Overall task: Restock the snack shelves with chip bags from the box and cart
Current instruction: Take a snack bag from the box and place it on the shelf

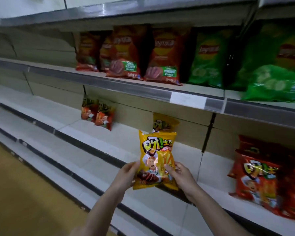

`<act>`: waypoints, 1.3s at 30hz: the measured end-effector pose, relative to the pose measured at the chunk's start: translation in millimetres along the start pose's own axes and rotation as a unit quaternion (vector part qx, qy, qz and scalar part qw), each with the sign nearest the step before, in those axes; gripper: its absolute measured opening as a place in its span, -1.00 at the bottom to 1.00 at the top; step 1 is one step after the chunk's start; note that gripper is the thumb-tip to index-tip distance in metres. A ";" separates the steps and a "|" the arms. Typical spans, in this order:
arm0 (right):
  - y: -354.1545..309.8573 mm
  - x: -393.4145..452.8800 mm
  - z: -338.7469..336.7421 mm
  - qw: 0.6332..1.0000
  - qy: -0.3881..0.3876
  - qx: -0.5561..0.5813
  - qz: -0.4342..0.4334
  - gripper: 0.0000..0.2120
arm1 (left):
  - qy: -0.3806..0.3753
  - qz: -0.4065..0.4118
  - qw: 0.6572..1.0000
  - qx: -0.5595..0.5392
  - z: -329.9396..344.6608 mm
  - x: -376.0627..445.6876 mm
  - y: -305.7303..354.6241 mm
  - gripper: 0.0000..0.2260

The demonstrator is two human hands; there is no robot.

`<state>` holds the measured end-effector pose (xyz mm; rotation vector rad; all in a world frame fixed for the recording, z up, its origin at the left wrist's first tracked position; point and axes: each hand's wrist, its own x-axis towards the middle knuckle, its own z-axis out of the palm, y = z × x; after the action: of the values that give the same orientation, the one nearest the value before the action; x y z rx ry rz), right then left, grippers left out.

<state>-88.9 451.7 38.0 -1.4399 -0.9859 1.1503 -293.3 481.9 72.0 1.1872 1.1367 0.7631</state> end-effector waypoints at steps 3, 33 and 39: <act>0.2 31.8 -0.4 0.999 0.041 0.017 -0.003 -0.74 | -0.025 -0.002 0.999 0.046 -18.8 34.8 5.2 -0.68; 7.8 112.4 -80.3 0.885 0.414 -0.198 0.076 -0.67 | -0.246 -0.009 0.969 0.007 105.7 221.9 67.2 -0.86; -37.5 27.0 -99.7 0.892 0.444 -0.089 -0.010 -0.90 | -0.335 -0.046 0.941 -0.008 189.6 175.1 80.1 -0.84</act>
<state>13.9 462.9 75.1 -1.8296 -0.4430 0.2770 -53.8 604.0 98.8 1.2349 0.6073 0.2489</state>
